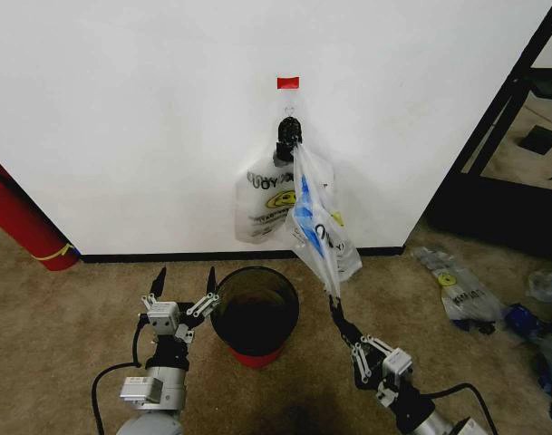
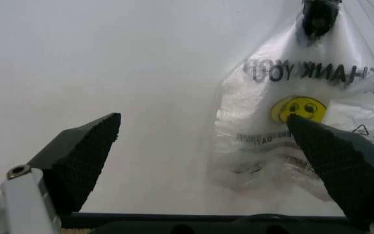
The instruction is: Pick up the garbage bag from the wall and place it over the trash bin.
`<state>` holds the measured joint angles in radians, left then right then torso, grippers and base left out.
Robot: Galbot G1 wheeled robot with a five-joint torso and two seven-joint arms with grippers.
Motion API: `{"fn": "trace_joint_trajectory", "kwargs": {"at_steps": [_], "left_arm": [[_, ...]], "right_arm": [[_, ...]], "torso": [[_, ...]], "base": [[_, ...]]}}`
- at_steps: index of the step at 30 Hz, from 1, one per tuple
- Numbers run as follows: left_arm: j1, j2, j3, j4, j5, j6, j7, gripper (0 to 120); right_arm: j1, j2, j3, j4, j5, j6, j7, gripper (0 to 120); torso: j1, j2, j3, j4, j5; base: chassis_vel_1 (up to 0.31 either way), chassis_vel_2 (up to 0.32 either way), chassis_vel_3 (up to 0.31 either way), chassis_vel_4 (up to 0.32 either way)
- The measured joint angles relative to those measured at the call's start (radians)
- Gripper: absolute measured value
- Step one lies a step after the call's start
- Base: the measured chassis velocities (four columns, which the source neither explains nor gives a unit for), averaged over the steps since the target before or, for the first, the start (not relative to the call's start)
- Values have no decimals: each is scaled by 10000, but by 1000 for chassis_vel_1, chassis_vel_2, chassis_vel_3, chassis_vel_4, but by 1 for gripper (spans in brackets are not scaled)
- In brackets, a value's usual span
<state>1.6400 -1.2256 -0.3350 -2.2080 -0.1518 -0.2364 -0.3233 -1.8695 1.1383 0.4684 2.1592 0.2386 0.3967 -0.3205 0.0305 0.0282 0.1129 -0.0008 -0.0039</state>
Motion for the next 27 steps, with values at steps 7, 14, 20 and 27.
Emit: {"fn": "trace_joint_trajectory", "kwargs": {"at_steps": [7,14,20,27], "left_arm": [[-54,26,9,37,-23,20,1,100],[-106,65,22,48,-65,40,6,100],[-172,91,35,86,-96,42,7,100],[-172,70,49,107,-93,45,9,100]], "right_arm": [[-133,64,-63,-306,-591,676,-157,0],[-314,90,91,-613,-1237,1370,-494,0],[-429,105,377,-772,-1732,1792,-640,0],[-510,88,731,-911,-2044,2224,-876,0]], "torso": [[0,0,0,0,0],[0,0,0,0,0],[0,0,0,0,0],[0,-1,0,0,0]], "base": [[0,0,0,0],[0,0,0,0],[0,0,0,0],[0,0,0,0]]}}
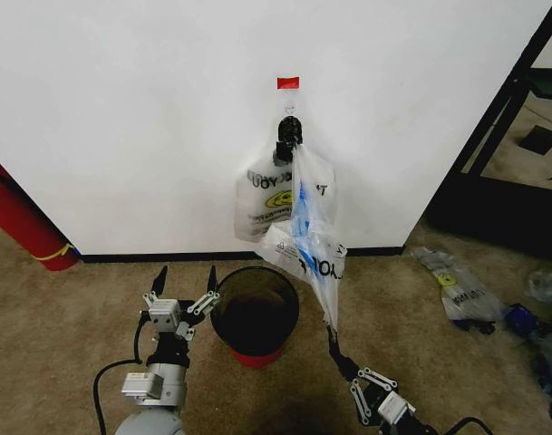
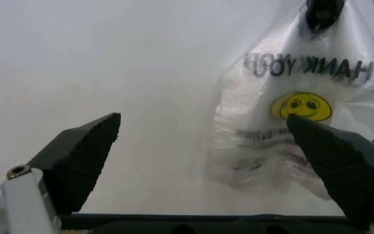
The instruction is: Pick up the garbage bag from the wall and place it over the trash bin.
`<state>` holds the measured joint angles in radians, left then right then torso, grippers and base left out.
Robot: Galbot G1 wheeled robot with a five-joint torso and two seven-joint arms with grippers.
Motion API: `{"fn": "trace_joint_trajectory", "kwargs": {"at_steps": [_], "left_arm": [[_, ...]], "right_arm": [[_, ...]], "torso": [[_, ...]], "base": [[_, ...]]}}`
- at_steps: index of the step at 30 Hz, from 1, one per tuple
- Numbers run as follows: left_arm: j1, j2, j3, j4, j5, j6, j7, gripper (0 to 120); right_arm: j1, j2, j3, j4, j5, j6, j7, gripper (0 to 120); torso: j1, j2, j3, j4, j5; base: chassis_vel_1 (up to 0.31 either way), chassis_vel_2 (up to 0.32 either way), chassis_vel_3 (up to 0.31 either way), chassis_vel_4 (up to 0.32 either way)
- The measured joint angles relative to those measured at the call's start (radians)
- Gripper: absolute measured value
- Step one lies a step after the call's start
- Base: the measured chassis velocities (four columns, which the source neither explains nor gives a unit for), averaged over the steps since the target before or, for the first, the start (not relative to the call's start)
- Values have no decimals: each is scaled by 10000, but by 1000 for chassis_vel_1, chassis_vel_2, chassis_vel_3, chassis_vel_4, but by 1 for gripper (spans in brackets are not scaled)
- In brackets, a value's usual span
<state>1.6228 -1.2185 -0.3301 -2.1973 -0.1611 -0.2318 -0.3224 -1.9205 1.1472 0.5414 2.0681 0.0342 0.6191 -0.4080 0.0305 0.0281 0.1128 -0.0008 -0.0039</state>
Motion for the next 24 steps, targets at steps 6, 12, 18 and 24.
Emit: {"fn": "trace_joint_trajectory", "kwargs": {"at_steps": [6,12,18,24], "left_arm": [[0,-8,3,1,13,1,1,100],[-2,-28,18,4,37,6,2,100],[-122,162,169,-101,-196,211,2,100],[-759,912,605,-344,-1352,816,-15,100]], "right_arm": [[-12,-14,152,-110,-115,225,-255,0],[26,-11,222,-147,-136,314,-364,0],[348,71,133,20,457,-76,387,0],[668,337,152,739,2382,-1188,1712,0]], "torso": [[0,-1,0,0,0],[0,-1,1,0,0],[0,-1,1,0,0],[0,-1,1,1,0]], "base": [[0,0,0,0],[0,0,0,0],[0,0,0,0],[0,0,0,0]]}}
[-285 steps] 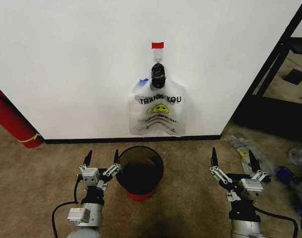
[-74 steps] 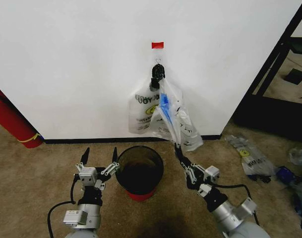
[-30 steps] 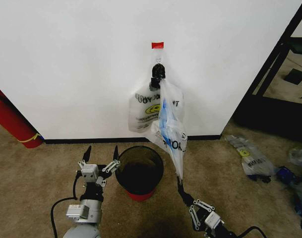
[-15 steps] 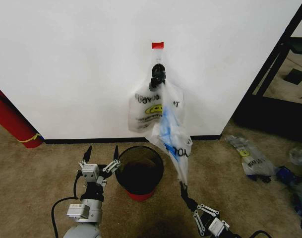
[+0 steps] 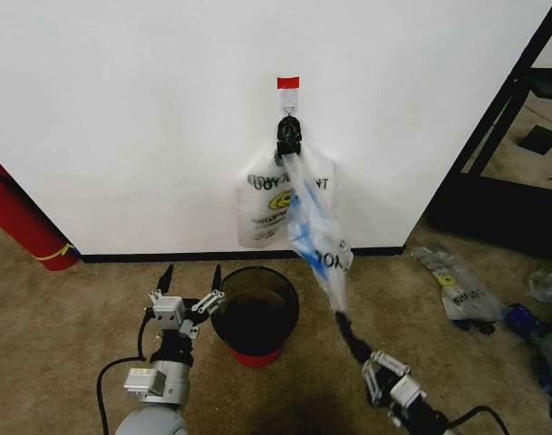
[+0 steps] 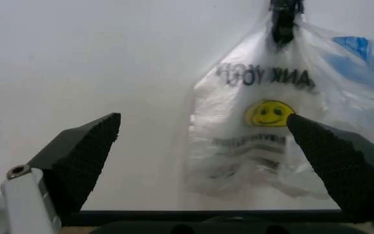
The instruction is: Pick up the garbage bag from the wall and place it over the trash bin.
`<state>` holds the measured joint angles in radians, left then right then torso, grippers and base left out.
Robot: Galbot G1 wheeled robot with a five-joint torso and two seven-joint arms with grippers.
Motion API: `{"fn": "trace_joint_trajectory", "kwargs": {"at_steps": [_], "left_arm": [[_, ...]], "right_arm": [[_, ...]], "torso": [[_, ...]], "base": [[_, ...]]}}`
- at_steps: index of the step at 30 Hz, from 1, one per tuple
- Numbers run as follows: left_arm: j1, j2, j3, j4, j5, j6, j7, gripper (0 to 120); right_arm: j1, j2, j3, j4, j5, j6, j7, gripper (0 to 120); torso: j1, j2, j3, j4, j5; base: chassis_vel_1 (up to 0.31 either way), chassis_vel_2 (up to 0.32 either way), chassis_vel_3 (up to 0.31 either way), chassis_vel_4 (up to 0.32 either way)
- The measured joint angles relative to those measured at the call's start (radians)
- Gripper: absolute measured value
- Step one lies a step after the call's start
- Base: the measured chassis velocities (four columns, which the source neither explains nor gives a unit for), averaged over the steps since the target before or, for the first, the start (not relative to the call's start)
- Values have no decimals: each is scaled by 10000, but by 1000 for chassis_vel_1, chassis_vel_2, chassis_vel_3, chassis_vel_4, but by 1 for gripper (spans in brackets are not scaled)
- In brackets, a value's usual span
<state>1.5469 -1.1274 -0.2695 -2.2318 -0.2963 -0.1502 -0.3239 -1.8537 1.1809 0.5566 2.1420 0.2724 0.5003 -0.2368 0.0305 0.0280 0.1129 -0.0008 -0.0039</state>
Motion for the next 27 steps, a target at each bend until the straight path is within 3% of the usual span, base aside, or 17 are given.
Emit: {"fn": "trace_joint_trajectory", "kwargs": {"at_steps": [3,6,12,15,17,20,22,27], "left_arm": [[-296,259,199,-37,-318,170,-5,100],[-1060,749,734,-249,-1442,774,-76,100],[-1702,1093,1216,-839,-3163,1741,-412,100],[-2121,1343,1390,-1335,-4253,2379,-653,100],[-2562,1610,1671,-1492,-4857,2699,-751,98],[-2926,1835,1905,-1579,-5222,2918,-805,97],[-3265,2002,2197,-1603,-5397,3083,-837,95],[-4173,1963,2899,-1225,-5468,3247,-877,94]], "right_arm": [[86,64,65,247,616,-392,407,0],[230,153,311,645,1824,-1166,1135,0],[635,133,337,713,2666,-1828,1996,0],[988,50,81,476,2515,-1926,2140,0],[1090,89,-78,367,2197,-1925,2157,0],[1224,124,-238,280,1934,-1920,2193,0],[1476,138,-472,190,1720,-1940,2275,0],[1564,228,-612,188,1706,-2059,2371,0]], "torso": [[0,0,0,-1,-1],[0,0,0,-4,-1],[1,0,0,-2,-1],[0,0,0,6,0],[1,0,0,-3,-1],[1,0,0,-6,0],[1,0,1,7,1],[1,0,0,-4,0]], "base": [[0,0,0,0],[0,0,0,0],[0,0,0,0],[0,0,0,0],[0,0,0,0],[0,0,0,0],[0,0,0,0],[0,0,0,0]]}}
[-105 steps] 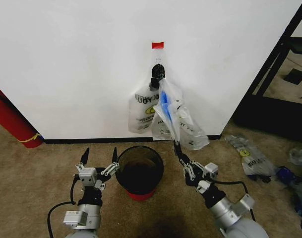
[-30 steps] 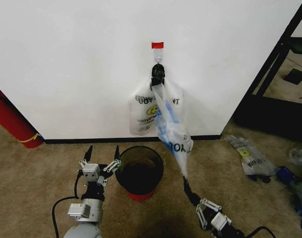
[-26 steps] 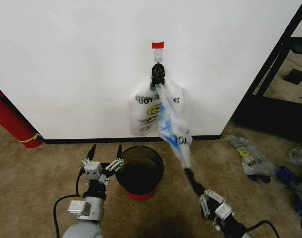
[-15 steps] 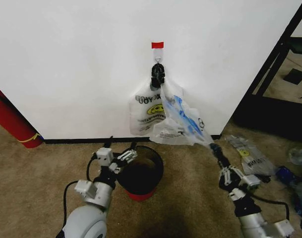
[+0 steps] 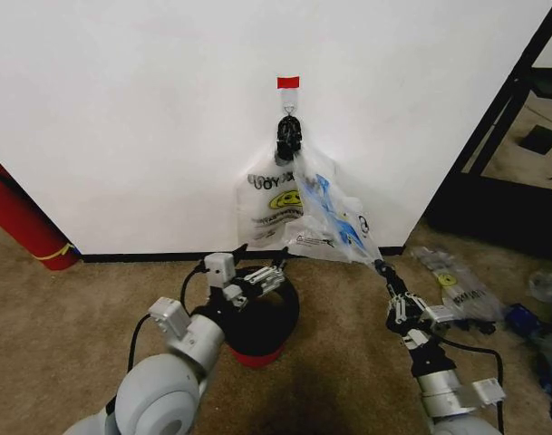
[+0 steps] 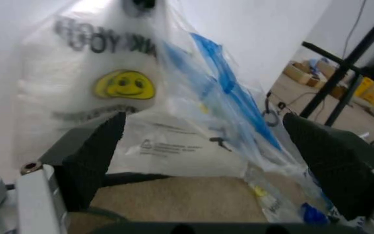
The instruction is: Pick up the garbage bag from the wall and place it over the trash bin.
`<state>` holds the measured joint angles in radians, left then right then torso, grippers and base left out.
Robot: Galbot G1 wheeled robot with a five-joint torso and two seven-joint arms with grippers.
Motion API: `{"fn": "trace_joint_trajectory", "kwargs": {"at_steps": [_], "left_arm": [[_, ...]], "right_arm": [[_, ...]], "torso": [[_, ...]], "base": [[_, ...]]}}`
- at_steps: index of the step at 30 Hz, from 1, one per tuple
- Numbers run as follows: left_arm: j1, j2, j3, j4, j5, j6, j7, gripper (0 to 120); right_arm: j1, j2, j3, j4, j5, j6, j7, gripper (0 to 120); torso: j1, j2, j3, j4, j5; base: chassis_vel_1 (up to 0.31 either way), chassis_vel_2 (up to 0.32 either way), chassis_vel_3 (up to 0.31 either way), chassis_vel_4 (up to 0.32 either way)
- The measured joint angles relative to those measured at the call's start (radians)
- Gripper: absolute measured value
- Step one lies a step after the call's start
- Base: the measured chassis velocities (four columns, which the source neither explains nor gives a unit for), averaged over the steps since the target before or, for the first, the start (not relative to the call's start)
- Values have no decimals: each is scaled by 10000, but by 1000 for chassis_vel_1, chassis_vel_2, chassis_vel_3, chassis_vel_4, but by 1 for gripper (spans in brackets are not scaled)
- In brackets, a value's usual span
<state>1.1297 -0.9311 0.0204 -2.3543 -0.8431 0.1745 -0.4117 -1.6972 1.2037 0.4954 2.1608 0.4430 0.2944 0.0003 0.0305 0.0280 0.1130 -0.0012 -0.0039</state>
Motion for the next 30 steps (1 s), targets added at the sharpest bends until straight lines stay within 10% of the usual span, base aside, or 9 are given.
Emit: {"fn": "trace_joint_trajectory", "kwargs": {"at_steps": [30], "left_arm": [[-4014,-2008,2871,2599,-2462,1397,-1691,81]], "right_arm": [[58,375,-57,-122,-477,-12,-62,0]], "torso": [[-1,1,-1,3,2]], "base": [[0,0,0,0]]}}
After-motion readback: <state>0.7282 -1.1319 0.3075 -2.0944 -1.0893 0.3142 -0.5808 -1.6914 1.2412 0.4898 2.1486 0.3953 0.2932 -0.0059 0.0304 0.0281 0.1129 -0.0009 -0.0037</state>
